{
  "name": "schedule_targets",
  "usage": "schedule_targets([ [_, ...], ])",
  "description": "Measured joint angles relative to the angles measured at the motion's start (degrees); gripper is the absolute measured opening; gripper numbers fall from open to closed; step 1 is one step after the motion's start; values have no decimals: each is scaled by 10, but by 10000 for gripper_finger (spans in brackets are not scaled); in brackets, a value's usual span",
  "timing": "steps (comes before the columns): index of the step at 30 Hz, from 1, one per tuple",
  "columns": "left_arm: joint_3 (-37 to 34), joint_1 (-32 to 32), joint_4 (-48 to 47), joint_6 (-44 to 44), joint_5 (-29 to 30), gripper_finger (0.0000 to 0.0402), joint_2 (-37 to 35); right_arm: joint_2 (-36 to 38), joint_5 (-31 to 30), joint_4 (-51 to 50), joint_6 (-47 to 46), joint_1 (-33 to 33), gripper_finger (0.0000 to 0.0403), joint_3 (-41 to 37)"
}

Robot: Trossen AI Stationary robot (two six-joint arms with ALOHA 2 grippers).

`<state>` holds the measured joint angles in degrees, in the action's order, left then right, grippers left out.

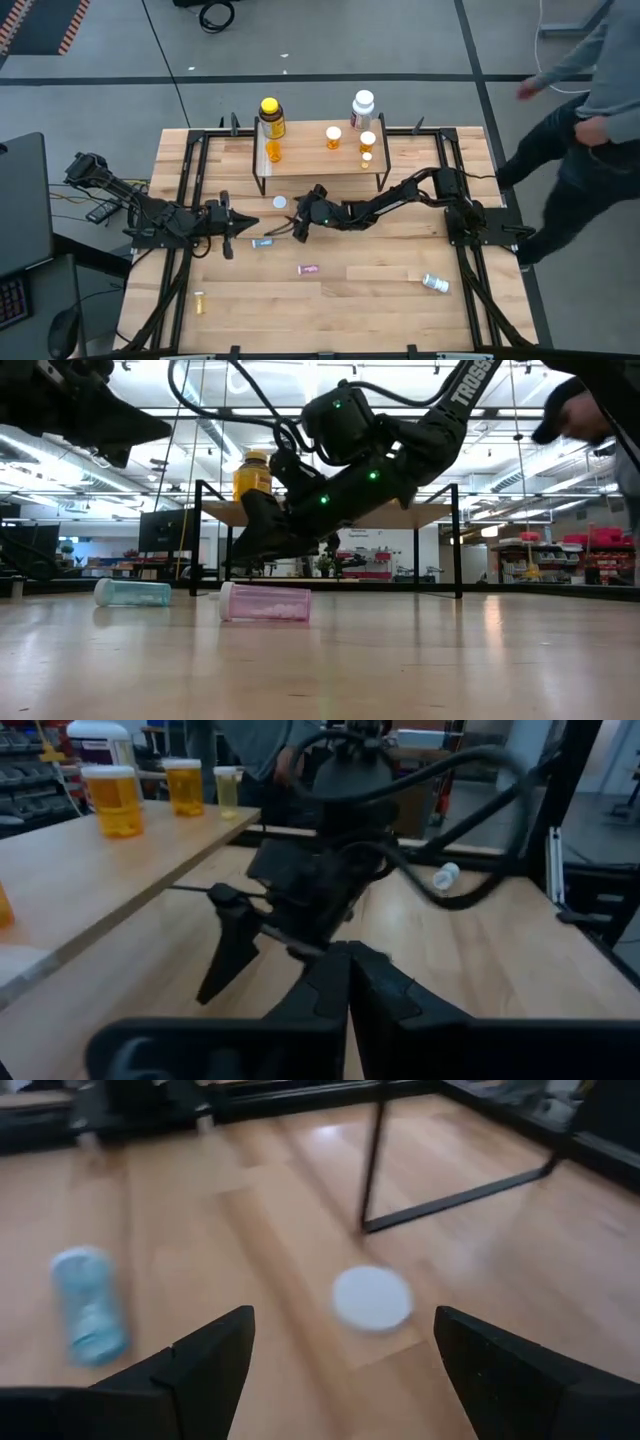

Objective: Pick and place medicine bottles onto shelf by color
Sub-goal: Put the lid into the large orange pill bottle on the shelf

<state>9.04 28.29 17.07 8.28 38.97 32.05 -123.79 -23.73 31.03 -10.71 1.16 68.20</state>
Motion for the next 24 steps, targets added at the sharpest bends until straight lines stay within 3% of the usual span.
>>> schedule_targets([
  [7,0,0,-4,1,0,12,-26,-38,16,-2,-9,-7,319,45],
  [15,0,10,-42,29,-1,24,-26,-90,-29,-130,20,-1,319,156],
  [24,0,9,-41,28,-1,10,-26,-92,-15,-157,-31,-15,318,162],
])
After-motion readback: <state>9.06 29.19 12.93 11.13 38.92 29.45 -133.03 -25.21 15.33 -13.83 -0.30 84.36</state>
